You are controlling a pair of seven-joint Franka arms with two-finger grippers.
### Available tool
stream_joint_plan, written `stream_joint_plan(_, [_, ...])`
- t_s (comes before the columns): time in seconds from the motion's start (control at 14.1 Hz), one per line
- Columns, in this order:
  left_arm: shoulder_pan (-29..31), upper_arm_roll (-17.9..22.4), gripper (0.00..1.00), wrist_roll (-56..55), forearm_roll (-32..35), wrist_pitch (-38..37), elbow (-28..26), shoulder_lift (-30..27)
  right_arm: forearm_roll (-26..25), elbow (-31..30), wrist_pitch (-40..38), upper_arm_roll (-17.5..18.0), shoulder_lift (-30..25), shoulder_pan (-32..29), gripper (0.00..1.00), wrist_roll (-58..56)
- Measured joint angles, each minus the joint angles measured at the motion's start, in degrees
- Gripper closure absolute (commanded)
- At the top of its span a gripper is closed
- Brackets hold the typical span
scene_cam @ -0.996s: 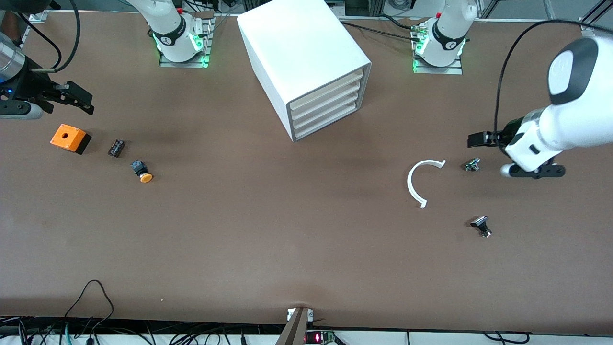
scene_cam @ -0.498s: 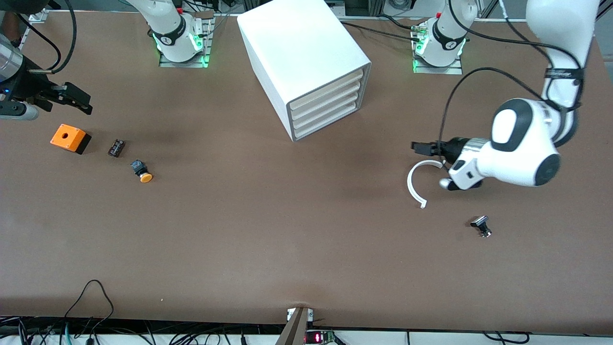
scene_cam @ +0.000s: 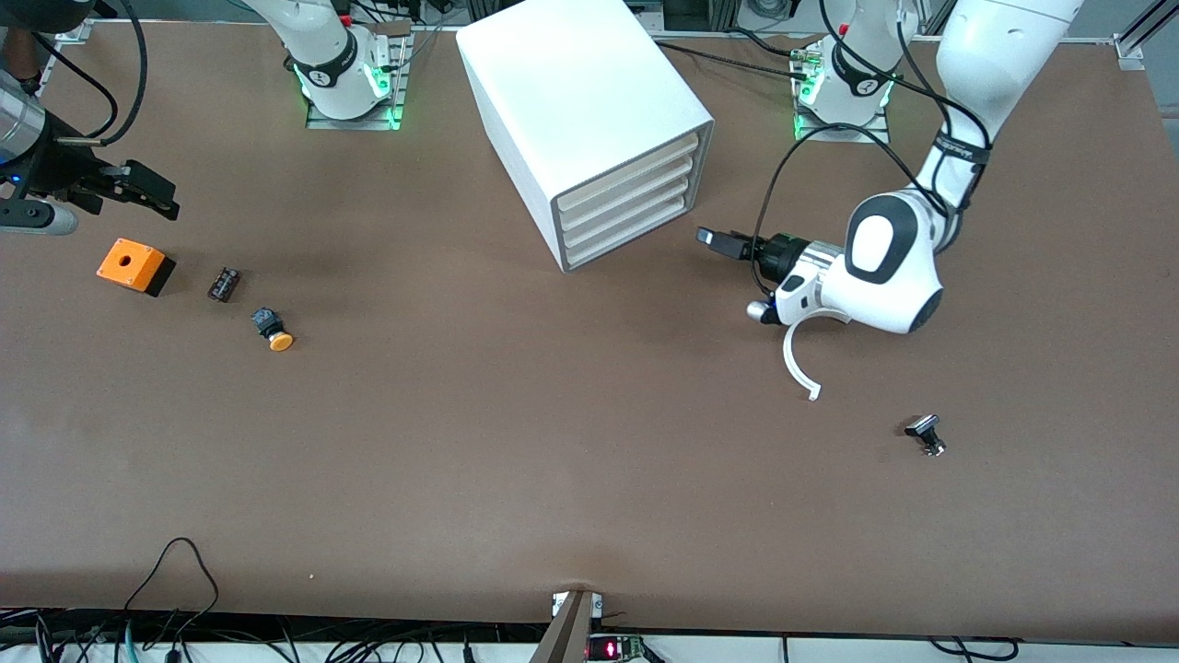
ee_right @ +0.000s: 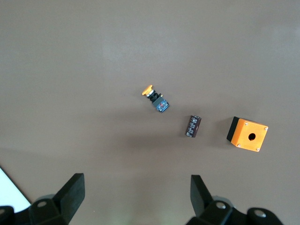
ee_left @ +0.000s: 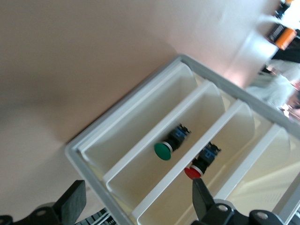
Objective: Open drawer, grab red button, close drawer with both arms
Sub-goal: 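Reach the left gripper to the cabinet's lowest drawer handle, then pull the drawer open with the left gripper while the right gripper reaches forward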
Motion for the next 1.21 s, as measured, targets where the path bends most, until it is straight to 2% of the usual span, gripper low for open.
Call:
stream_joint_plan(0.36, [-0.02,-4.02,0.01,10.16,-3.79,0.82,-5.09,0.12,-0.72,2.10,0.13,-0.23,2.92,-0.62,0.00,0.04])
stream_joint_plan(0.64, [-1.36,-8.63,0.02,13.81,-6.21,6.25,-7.63,0.20,-2.23,6.05,0.33,-0.30,8.19,-1.22,0.00,-0.06])
stream_joint_plan(0.71, [-1.85,-9.49,0.04,13.88,-7.00,7.19,-7.98,0.20,-2.23,6.46,0.40,0.19,8.86,-0.35,0.00,-0.12])
stream_joint_plan(0.78, [-2.25,-10.10,0.11,13.90,-7.28,7.74,-8.17,0.19,-2.24,6.58,0.75,0.72,9.52,1.62,0.00,-0.11])
stream_joint_plan(0.85, [-2.43,-10.43,0.27,13.90,-7.81,8.07,-8.35,0.20,-2.27,6.61,1.30,1.21,10.40,4.32,0.00,0.23])
stream_joint_plan(1.0, [-2.29,-10.41,0.83,13.90,-8.49,8.28,-8.53,0.22,-2.55,6.68,3.33,1.77,12.72,8.45,0.00,1.52])
stream_joint_plan(1.07, [-2.27,-10.44,1.00,13.92,-8.49,8.27,-8.66,0.24,-2.57,6.96,4.68,1.79,14.08,9.28,0.00,1.70])
stream_joint_plan(1.21, [-2.28,-10.66,1.00,13.98,-8.81,8.17,-8.88,0.20,-2.58,8.29,5.61,1.52,16.32,9.21,0.00,1.64])
